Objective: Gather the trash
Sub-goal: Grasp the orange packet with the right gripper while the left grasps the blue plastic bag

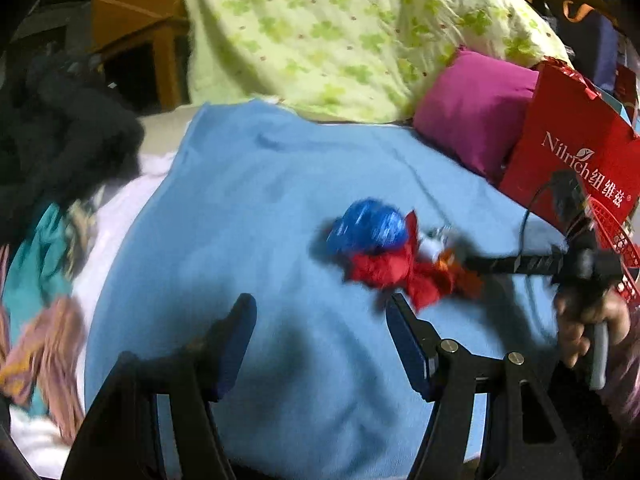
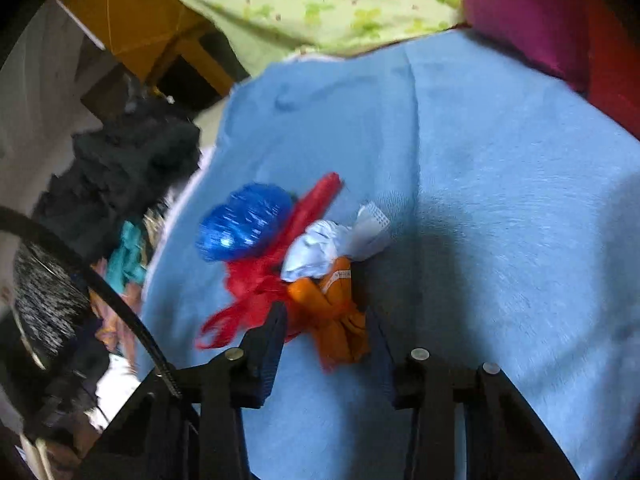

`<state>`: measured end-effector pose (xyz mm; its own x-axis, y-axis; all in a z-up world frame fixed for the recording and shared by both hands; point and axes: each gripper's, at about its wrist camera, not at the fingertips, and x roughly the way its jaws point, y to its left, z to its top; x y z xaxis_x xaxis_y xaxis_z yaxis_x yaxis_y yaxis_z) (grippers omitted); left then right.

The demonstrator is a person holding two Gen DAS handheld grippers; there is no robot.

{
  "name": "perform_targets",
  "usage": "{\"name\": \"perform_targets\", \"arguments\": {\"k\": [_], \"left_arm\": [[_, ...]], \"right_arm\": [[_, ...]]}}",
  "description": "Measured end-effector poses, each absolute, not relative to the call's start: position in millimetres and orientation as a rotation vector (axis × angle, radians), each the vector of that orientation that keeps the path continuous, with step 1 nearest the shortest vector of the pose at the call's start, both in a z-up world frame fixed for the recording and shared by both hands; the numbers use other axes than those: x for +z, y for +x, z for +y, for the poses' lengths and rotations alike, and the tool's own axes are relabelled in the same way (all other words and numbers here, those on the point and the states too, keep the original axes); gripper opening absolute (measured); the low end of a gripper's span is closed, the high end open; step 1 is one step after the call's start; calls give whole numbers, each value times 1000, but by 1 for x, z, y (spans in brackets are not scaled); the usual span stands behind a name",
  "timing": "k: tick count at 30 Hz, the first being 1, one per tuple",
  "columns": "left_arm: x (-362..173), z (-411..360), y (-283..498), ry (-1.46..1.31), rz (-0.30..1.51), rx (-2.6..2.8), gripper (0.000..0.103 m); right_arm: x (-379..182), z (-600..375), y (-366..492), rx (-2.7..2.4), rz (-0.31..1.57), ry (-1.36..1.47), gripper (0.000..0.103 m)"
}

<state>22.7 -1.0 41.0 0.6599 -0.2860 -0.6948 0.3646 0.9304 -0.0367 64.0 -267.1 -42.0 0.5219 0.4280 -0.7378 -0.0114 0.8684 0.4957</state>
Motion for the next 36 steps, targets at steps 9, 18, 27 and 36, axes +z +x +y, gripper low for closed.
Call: {"name": "perform_targets", "arguments": {"k": [9, 18, 27, 36], "left_arm": [[32, -66, 112, 90, 891, -470, 69], [-11, -115, 155, 102, 1067, -405, 68], [-17, -90, 144, -10, 1079, -398, 42], [31, -56, 87, -5, 893, -384, 40]], "right_arm": [[-52, -249, 70, 301, 1042, 327, 33], [-22, -294, 36, 231, 900, 463, 33], [-6, -318, 5, 257, 806, 610, 33], [19, -335, -43, 284, 590, 681, 33]]}}
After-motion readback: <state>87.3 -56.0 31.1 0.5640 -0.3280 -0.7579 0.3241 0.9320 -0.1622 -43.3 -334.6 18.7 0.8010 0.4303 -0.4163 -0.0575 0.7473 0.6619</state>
